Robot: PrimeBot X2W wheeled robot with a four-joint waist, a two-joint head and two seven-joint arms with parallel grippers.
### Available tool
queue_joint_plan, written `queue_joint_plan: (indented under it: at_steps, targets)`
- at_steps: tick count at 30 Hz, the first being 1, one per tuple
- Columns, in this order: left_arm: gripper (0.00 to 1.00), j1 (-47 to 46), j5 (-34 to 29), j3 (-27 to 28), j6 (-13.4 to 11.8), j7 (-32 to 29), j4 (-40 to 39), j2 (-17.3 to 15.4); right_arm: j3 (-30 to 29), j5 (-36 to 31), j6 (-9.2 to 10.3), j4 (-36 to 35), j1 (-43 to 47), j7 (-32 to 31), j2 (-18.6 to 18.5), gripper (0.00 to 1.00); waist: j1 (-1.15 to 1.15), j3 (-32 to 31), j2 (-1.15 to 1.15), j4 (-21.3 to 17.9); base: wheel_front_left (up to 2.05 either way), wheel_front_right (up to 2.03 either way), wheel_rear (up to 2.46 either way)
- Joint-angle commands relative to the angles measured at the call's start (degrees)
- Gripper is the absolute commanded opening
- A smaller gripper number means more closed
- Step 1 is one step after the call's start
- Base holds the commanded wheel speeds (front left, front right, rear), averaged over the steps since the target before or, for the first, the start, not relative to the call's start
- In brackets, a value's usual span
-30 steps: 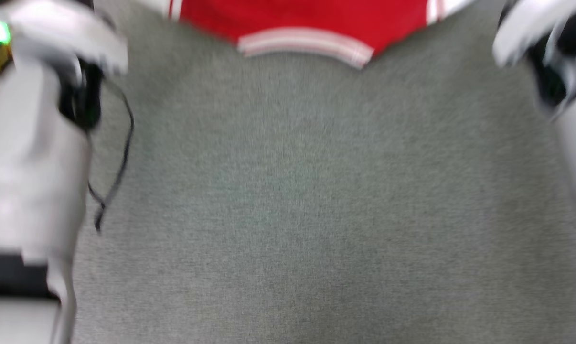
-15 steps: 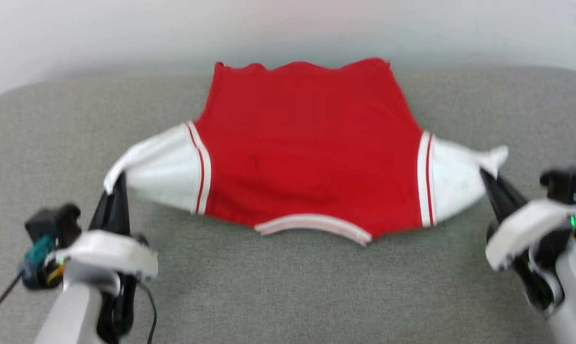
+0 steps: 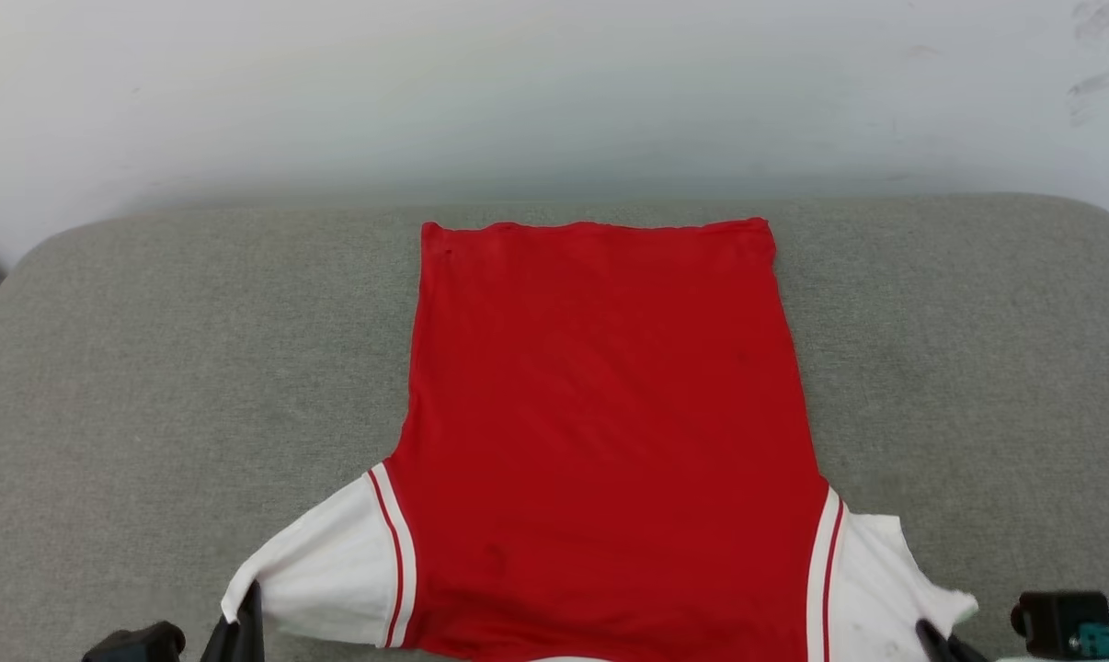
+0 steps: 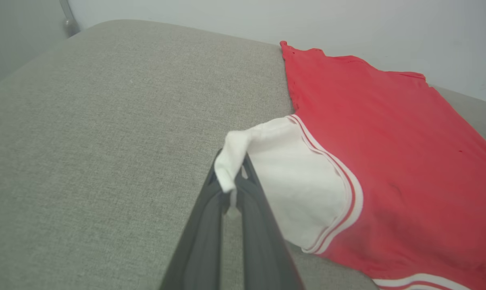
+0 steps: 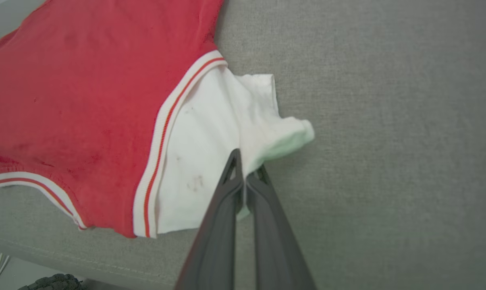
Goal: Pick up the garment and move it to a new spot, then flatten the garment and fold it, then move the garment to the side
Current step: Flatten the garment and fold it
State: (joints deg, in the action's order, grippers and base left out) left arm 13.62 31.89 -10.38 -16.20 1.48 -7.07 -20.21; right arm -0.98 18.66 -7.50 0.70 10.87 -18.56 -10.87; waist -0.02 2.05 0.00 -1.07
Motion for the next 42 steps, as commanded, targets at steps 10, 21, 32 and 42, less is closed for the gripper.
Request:
queue_joint_plan:
  at_steps: [10,21,32,42]
  targets:
    - [0.00,0.22,-0.13,-2.21,1.14,0.59,0.88,1.06,-0.58,-4.92,0.02,-3.63,3.34,-2.80,1.99,1.00,0.02,0.19,0.00,1.46,0.00,0.00,0.00]
    - [0.00,-6.32,-2.82,-3.87,2.03,2.13,-2.24,0.87,-6.80,0.27,0.02,2.88,-20.31,4.11,0.43,1.00,0.02,6.95,0.00,3.97,0.00,0.00,0.00]
    - [0.00,-17.69,-5.34,-9.01,5.32,6.89,-4.38,5.44,-8.48,2.56,0.01,26.66,-53.57,-11.64,-8.56,1.00,0.02,23.20,0.00,12.68,0.00,0.00,0.00]
    - [0.00,-25.23,-5.20,-10.80,8.70,11.02,-1.17,8.77,-8.64,-1.76,0.02,35.17,-71.94,-27.38,-11.15,1.00,0.02,31.63,0.00,18.39,0.00,0.00,0.00]
